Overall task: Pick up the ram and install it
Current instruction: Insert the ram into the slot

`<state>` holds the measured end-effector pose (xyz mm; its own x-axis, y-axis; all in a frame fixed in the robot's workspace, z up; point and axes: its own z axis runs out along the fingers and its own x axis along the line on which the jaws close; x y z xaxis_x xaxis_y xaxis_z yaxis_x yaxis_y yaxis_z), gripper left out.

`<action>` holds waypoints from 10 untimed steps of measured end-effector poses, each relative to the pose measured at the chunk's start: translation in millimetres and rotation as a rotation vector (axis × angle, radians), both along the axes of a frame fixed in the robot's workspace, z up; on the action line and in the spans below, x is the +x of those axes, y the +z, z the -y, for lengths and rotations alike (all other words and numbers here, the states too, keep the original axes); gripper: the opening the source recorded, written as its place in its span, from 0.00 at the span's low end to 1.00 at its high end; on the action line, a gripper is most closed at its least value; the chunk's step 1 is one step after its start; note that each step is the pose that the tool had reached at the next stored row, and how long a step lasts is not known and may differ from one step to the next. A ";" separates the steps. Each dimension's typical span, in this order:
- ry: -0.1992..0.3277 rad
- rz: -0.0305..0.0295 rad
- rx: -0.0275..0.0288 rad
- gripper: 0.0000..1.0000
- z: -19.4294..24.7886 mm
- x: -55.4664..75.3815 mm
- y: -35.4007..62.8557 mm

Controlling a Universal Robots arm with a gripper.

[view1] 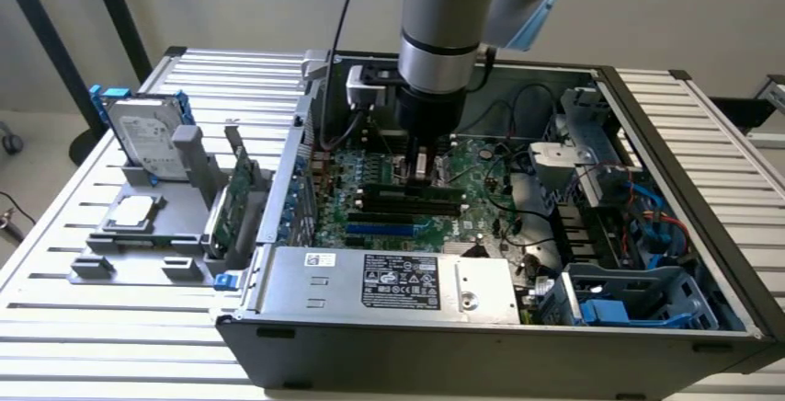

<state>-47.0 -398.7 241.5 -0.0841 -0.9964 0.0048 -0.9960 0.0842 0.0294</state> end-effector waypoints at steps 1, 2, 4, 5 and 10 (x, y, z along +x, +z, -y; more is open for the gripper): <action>0.000 0.0000 0.0000 0.13 -0.1 -0.1 -1.0; 0.001 0.0000 0.0000 0.13 -0.2 -0.2 -1.9; 0.001 0.0000 0.0001 0.13 -0.5 -0.4 -3.4; 0.002 0.0000 0.0001 0.13 -0.7 -0.4 -4.0; 0.004 0.0000 0.0000 0.13 -0.9 -0.4 -6.3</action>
<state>-47.4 -397.8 235.2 -0.0806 -0.9967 0.0048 -0.9963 0.0807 0.0294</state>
